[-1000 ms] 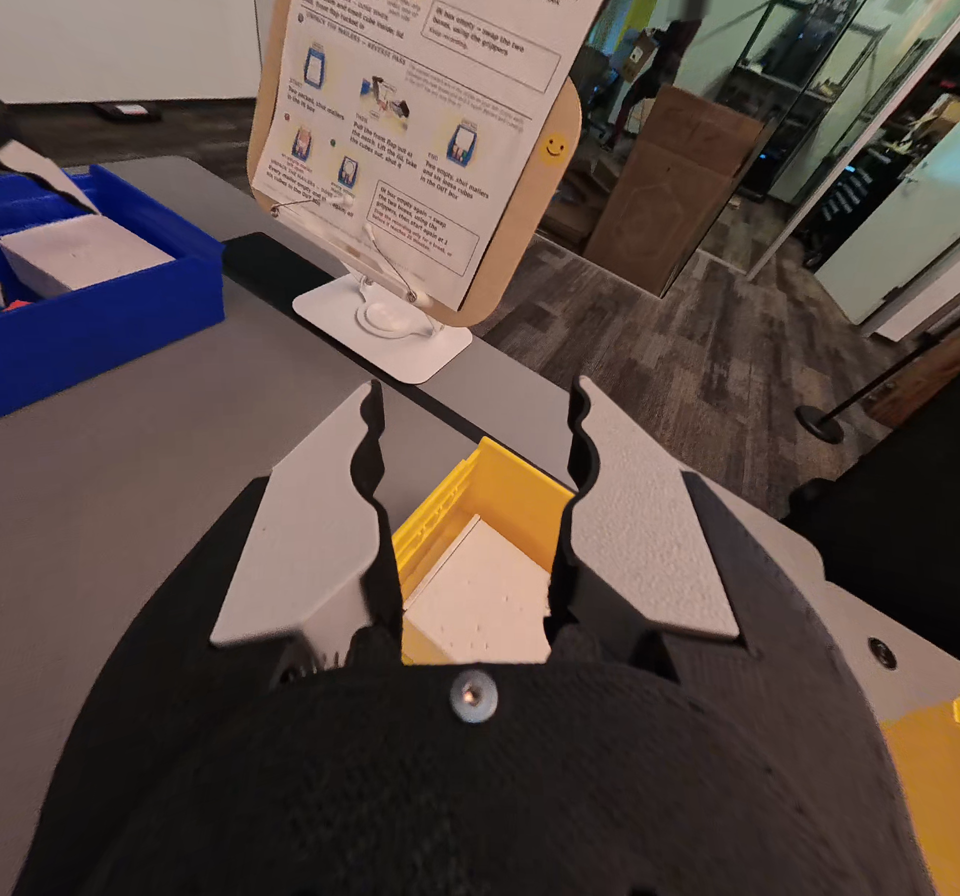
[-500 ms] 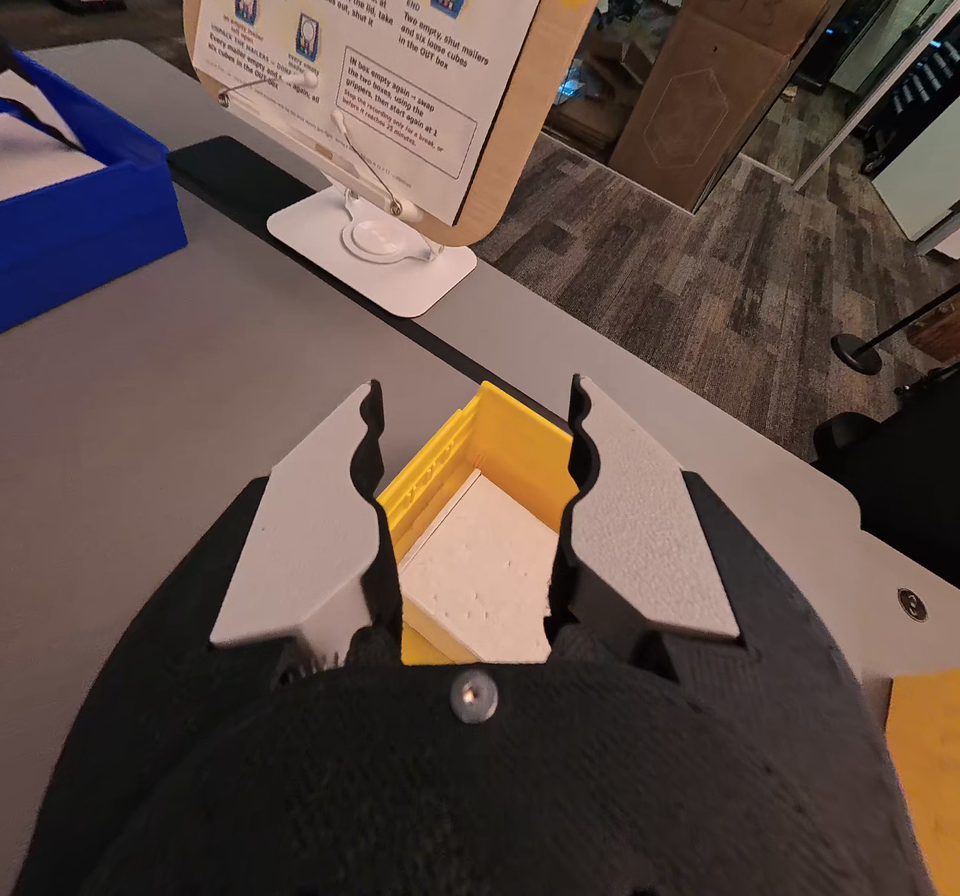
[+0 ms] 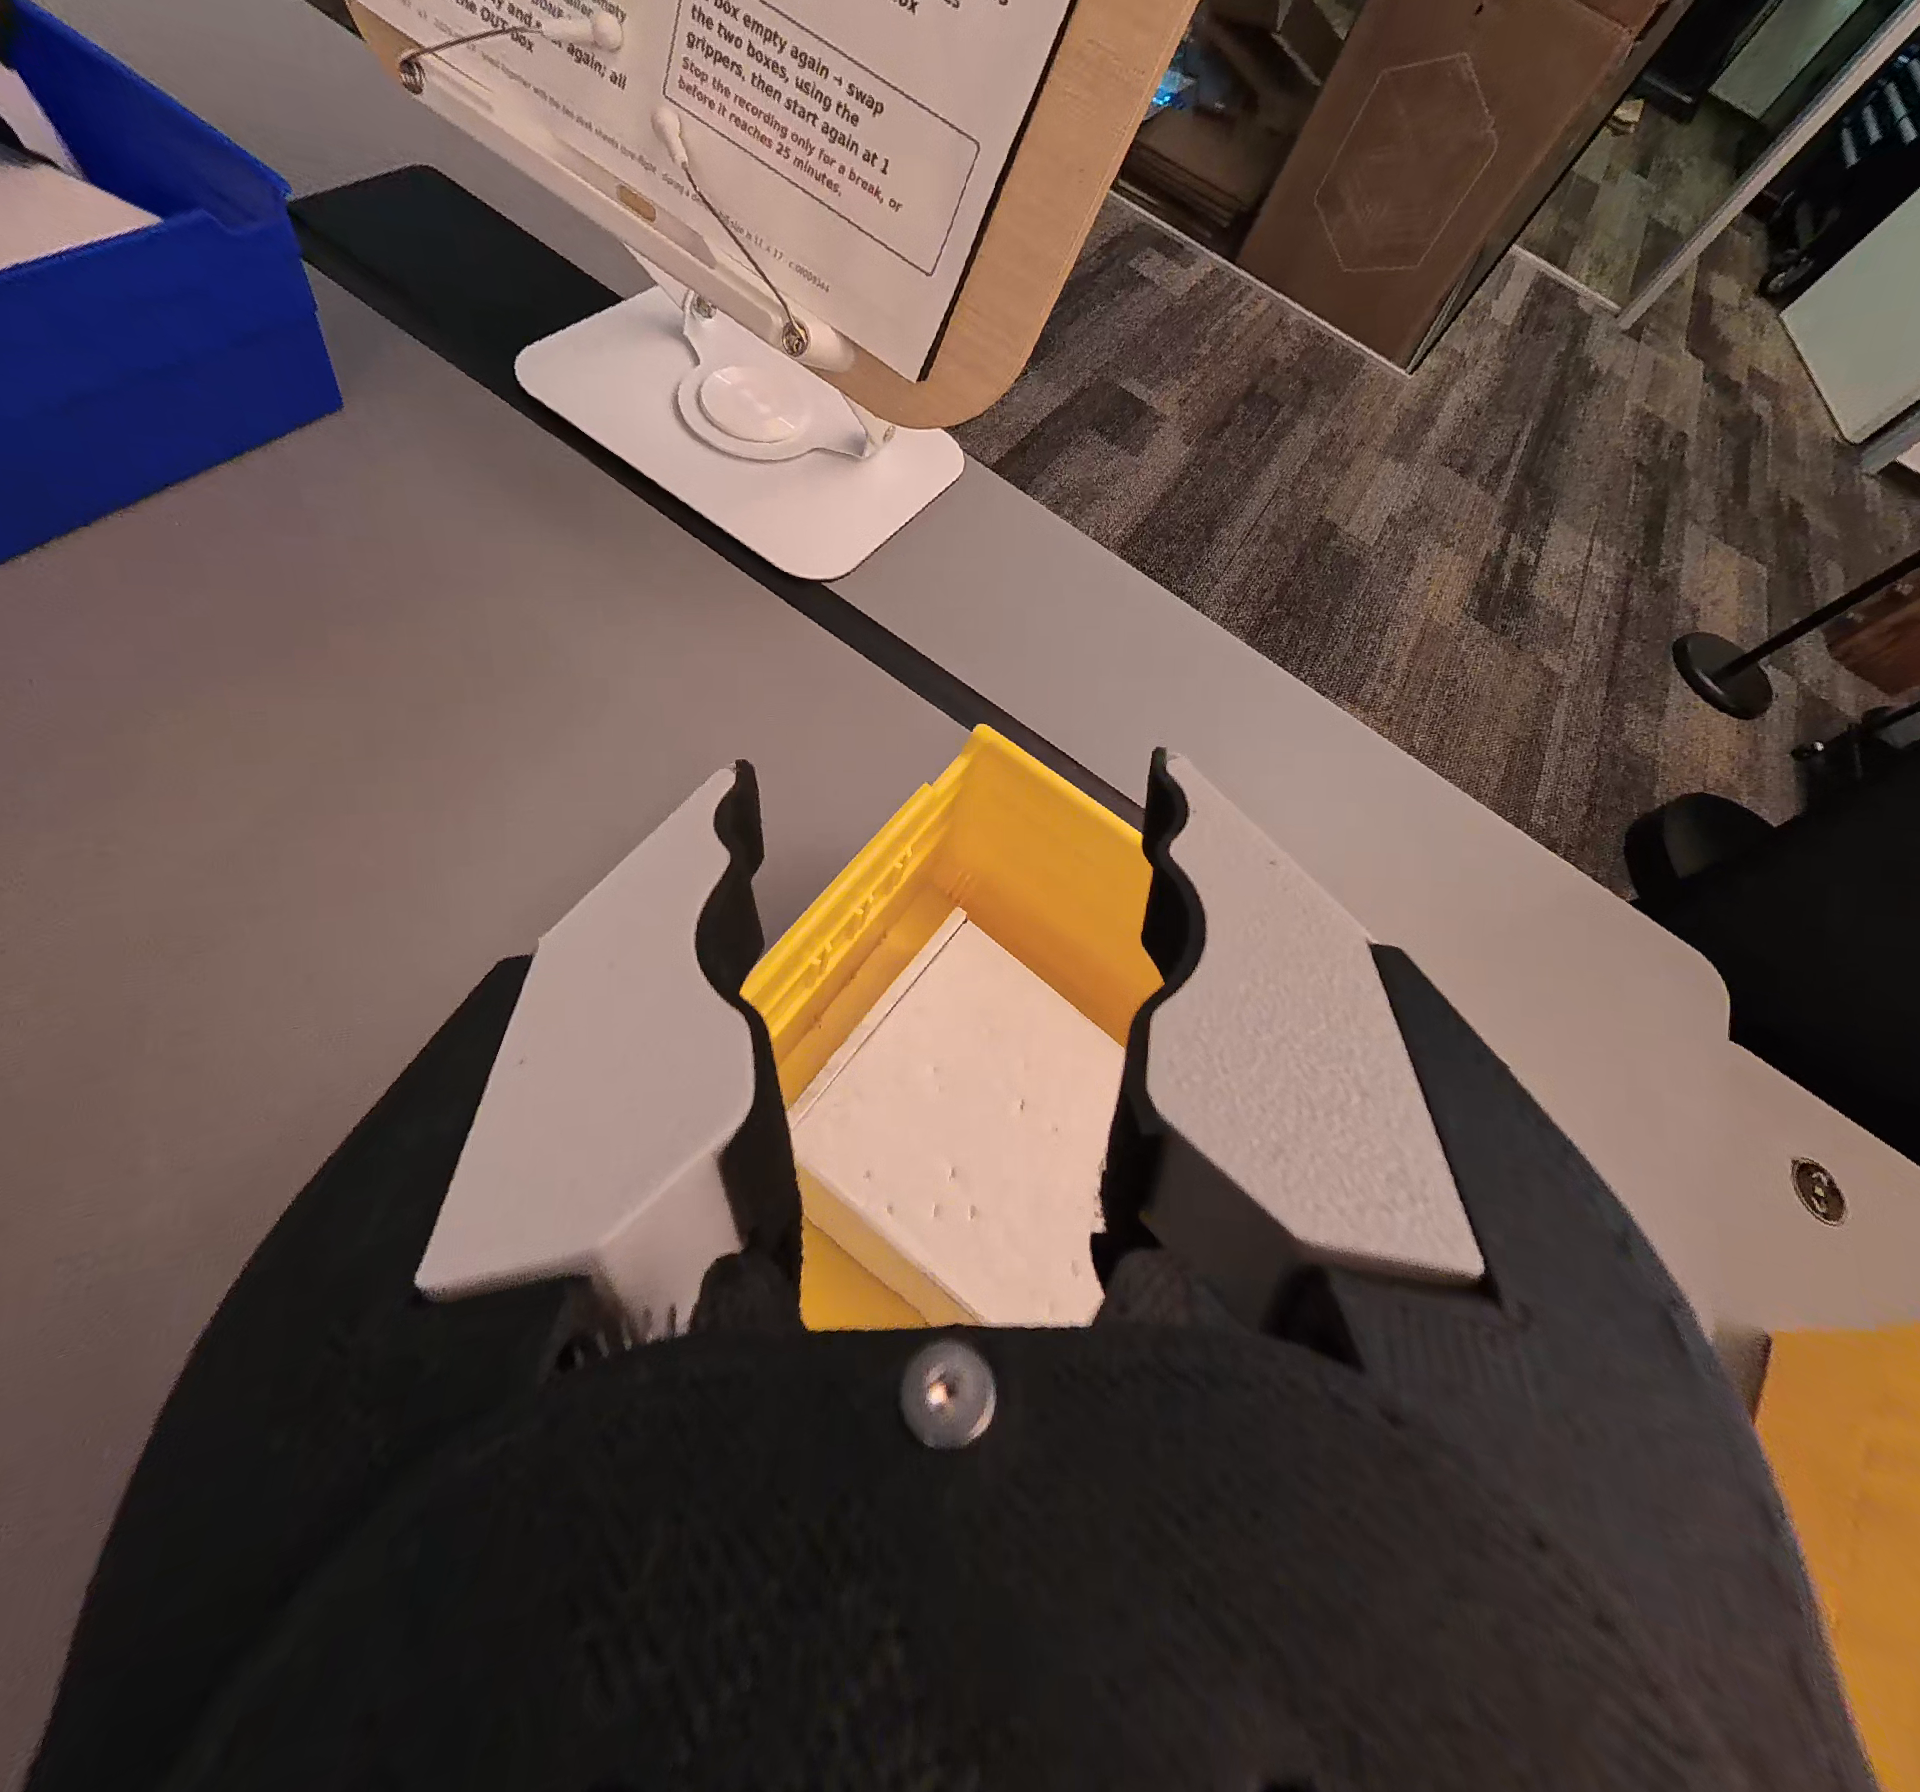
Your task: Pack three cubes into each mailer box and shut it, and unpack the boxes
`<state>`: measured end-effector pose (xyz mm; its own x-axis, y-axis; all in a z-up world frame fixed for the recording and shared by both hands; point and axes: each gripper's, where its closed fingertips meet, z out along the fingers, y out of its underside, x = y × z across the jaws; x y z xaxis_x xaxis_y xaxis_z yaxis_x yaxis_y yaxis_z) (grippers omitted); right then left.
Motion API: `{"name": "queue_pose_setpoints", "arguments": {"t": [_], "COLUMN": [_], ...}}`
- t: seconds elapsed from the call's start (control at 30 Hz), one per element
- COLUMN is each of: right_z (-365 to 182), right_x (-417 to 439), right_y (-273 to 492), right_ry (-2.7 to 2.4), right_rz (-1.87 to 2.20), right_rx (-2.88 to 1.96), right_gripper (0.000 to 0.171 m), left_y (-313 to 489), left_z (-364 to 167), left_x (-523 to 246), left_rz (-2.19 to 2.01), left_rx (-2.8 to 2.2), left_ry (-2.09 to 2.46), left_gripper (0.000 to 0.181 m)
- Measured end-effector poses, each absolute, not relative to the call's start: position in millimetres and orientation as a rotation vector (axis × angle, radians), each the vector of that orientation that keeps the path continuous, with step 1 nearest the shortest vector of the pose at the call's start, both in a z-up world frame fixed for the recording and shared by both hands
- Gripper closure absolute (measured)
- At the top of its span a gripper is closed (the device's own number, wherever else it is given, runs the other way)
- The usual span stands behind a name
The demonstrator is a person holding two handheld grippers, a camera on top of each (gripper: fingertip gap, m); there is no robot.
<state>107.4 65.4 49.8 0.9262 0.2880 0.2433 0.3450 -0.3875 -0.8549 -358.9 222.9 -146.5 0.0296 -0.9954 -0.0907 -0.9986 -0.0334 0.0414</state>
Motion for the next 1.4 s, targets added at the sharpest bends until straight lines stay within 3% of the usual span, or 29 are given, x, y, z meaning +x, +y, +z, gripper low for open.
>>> {"name": "queue_pose_setpoints", "arguments": {"t": [0.2, 0.47, 0.67, 0.73, 0.87, 1.1, 1.13, 1.27, 1.4], "right_z": [49, 69, 115, 101, 42, -53, -62, -72, -81], "right_x": [107, 81, -78, -124, -151, -121, -121, -120, -121], "right_y": [64, 64, 12, -11, -13, -24, -28, -32, -39], "right_ry": [-0.466, -0.524, -1.034, -1.172, -1.319, -1.43, -1.478, -1.517, -1.583], "right_rz": [-0.068, -0.148, -0.244, -0.281, -0.453, -0.447, -0.451, -0.442, -0.419], "right_rx": [-1.999, -1.894, -1.191, -1.066, -1.19, -1.506, -1.5, -1.503, -1.493], "right_gripper": [0.098, 0.098, 0.089, 0.089, 0.071, 0.091, 0.097, 0.098, 0.098], "left_y": [223, 207, 119, 82, 12, -42, -44, -47, -44], "left_z": [-111, -17, 19, 17, -6, -71, -76, -78, -55], "left_x": [-357, -352, -256, -220, -163, -125, -122, -121, -132], "left_rz": [0.236, 0.369, -0.236, -0.423, -0.712, -0.967, -0.988, -1.079, -1.222], "left_rx": [-2.249, -2.22, -2.242, -2.195, -2.129, -2.265, -2.273, -2.21, -2.063], "left_ry": [2.076, 1.966, 1.975, 2.051, 2.209, 2.228, 2.199, 2.091, 1.939], "left_gripper": [0.046, 0.047, 0.048, 0.048, 0.049, 0.05, 0.052, 0.05, 0.076]}}
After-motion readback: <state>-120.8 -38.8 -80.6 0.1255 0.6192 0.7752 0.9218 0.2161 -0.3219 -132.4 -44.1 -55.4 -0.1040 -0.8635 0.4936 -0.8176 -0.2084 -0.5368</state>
